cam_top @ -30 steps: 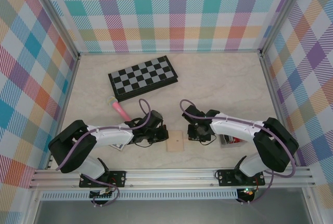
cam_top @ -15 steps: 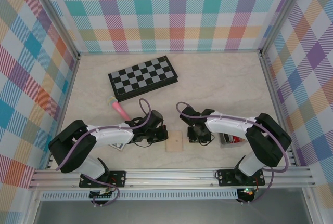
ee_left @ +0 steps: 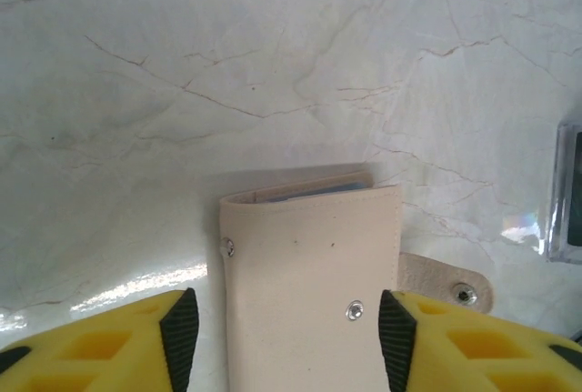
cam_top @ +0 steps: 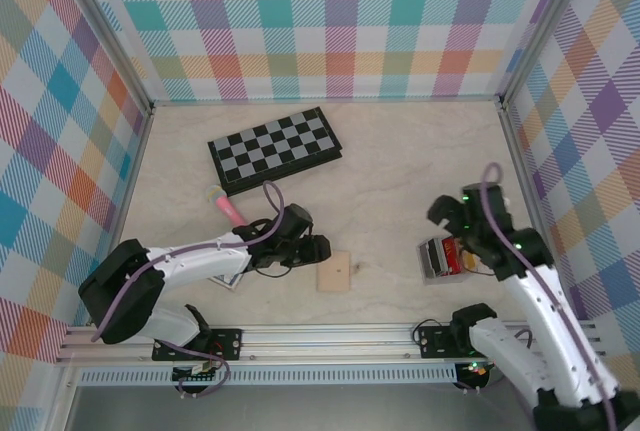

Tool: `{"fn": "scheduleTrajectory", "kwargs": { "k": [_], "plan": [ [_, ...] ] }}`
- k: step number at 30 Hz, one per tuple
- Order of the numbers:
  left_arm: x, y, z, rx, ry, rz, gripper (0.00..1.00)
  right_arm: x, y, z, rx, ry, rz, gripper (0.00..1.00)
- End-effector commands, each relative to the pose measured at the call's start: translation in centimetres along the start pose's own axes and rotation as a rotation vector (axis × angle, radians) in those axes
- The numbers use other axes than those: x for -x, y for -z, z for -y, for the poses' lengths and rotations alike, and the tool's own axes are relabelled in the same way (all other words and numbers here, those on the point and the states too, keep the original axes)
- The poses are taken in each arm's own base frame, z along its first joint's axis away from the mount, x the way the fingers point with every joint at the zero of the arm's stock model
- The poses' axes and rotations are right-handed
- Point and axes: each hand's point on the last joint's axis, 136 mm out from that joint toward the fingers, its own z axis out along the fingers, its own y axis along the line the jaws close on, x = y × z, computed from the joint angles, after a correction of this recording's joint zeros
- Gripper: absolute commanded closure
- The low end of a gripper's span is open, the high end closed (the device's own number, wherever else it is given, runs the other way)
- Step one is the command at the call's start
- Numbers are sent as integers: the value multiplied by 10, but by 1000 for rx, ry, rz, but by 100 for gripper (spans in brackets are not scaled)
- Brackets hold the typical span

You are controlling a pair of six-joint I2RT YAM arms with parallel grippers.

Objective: Put the credit cards into the card holder

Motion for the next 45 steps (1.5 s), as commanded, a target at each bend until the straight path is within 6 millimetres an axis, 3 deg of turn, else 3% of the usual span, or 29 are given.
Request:
{"fn": "scheduleTrajectory", "kwargs": {
  "k": [1, 8, 11, 14, 27, 45],
  "plan": [
    [4, 10, 7, 5, -32, 17, 39, -10, -5, 34, -50, -63, -104, 0],
    [6, 18, 11, 0, -51, 22, 33, -14, -43, 61, 82, -473, -224, 0],
    [8, 22, 11, 0, -54, 32, 32, -27, -56, 73, 69, -574, -246, 0],
    [9, 25, 11, 2, -55, 41, 30, -34, -64, 72, 107, -615, -260, 0],
    [11, 17, 17, 0, -63, 23, 28, -29, -71, 25, 427, -626, -330, 0],
    [15, 17, 34, -42, -47, 9, 27, -62, -103, -44, 476, -484, -496, 0]
  ]
}}
